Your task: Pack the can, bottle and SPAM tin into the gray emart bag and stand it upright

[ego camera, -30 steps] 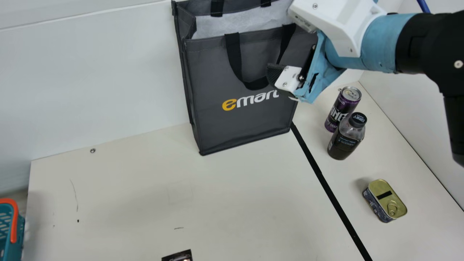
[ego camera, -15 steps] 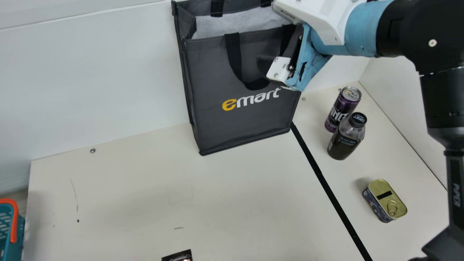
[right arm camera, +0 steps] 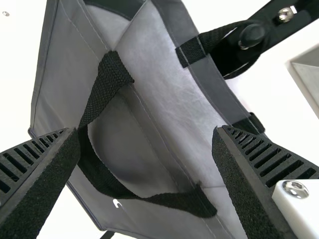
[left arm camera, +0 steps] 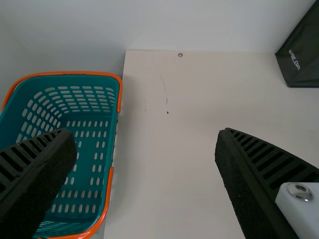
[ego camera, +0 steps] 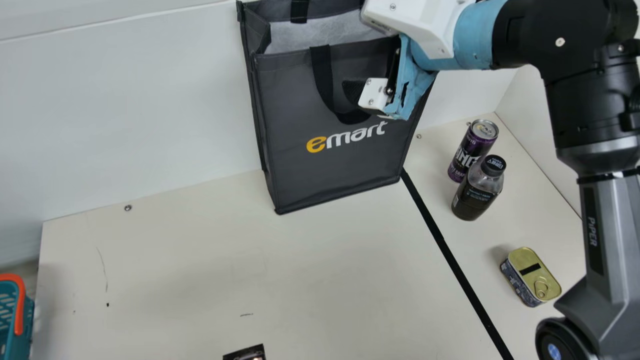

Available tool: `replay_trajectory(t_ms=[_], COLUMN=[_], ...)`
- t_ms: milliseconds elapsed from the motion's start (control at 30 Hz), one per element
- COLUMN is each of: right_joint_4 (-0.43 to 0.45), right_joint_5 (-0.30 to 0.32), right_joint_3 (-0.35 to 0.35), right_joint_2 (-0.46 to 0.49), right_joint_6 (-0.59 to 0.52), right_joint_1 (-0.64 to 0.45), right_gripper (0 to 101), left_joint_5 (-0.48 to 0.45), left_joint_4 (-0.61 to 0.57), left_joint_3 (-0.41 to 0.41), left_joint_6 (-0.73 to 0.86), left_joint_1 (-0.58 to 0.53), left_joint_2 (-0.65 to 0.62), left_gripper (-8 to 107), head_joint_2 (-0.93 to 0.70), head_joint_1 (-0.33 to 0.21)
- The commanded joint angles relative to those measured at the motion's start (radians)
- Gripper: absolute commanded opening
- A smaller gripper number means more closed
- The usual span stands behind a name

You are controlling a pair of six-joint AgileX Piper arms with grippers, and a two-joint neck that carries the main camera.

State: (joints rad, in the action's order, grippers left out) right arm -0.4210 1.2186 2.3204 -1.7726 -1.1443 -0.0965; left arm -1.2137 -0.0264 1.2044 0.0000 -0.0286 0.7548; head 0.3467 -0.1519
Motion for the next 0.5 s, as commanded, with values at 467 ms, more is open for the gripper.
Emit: replay_trajectory(t_ms=[467], right_joint_4=[-0.098], right_joint_5=[0.001], right_joint_3=[0.013], right_joint_2=[-0.094], right_joint_6=[-0.141], right_joint_1=[-0.010], right_gripper=[95], left_joint_5=[0.000], left_joint_4=[0.000], left_joint_3=[0.000], left_joint_6=[0.000], left_joint_1=[0.000], left_joint_2=[0.000], left_gripper=[90], head_joint_2=[0.002], head_joint_1=[-0.023])
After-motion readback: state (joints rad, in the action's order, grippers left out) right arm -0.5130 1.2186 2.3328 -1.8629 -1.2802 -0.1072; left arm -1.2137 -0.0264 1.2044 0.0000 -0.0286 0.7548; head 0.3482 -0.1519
